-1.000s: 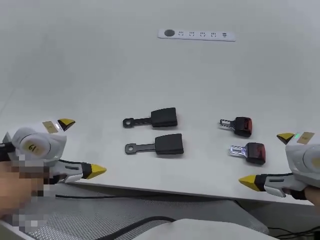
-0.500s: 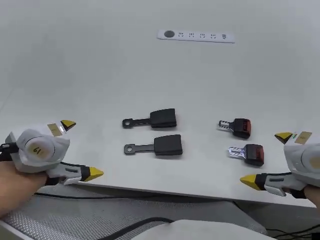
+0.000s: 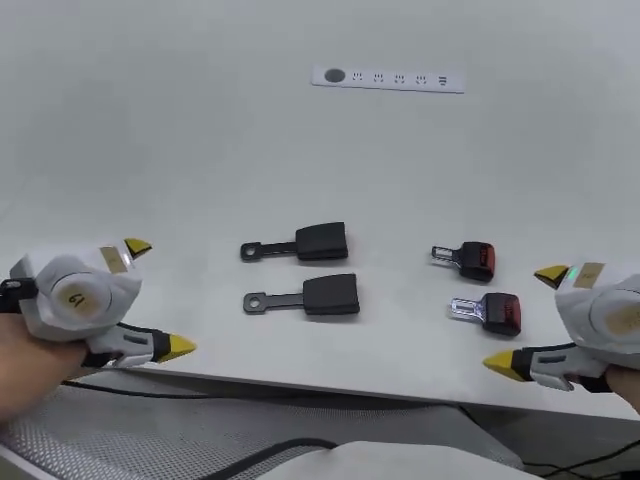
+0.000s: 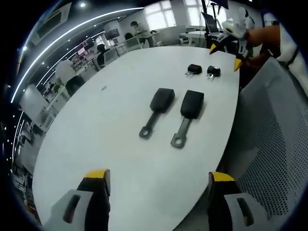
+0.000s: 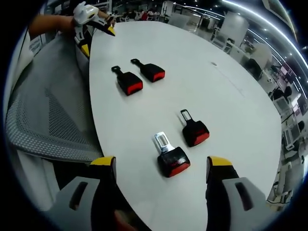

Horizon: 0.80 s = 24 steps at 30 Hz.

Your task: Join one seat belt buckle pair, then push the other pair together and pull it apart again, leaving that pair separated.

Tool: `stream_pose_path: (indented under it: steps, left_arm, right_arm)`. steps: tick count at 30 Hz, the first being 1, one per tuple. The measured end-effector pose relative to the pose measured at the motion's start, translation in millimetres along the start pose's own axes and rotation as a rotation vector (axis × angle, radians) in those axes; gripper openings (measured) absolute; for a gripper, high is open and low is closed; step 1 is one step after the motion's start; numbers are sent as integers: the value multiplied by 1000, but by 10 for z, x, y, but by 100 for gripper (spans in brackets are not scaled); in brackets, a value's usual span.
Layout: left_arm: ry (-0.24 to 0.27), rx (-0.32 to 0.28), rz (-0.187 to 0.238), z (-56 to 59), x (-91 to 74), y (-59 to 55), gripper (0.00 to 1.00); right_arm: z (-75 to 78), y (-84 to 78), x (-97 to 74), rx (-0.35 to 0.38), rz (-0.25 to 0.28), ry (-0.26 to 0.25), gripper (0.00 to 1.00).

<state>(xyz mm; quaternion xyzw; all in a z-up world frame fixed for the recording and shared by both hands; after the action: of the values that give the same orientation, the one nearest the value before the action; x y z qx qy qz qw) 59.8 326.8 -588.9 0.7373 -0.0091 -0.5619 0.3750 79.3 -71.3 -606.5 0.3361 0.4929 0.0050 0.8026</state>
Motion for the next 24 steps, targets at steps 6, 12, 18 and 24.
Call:
stream_pose_path:
  steps: [6,12,18,24]
  left_arm:
    - [-82,80,-54,163,165,154,74]
    - [-125,116,-42,244,377,343,73]
    - [-146,145,-80,311,563,430,67]
    - [-176,146,-78,338,700,510,62]
  right_arm:
    - [-3,-8,43,-28,1,16,73]
    - [7,0,91,-67,-1,37,68]
    - [-12,4,164,-104,2,69,61]
    - [-34,-28,241,-131,-12,107,56]
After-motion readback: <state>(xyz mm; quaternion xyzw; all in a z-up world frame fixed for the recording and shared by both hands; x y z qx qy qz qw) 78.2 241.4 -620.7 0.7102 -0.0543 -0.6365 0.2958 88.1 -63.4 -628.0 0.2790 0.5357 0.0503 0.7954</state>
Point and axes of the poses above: the centre of the closed fingertips' face, and the gripper's own axes: x roughly forward along the fingers, z roughly to its right, y roughly out of its top, the point moved 3 cm from there along -x, roughly backward along the fingers, and after that the axes turned 9 degrees about -y, right-handed, at the moved point
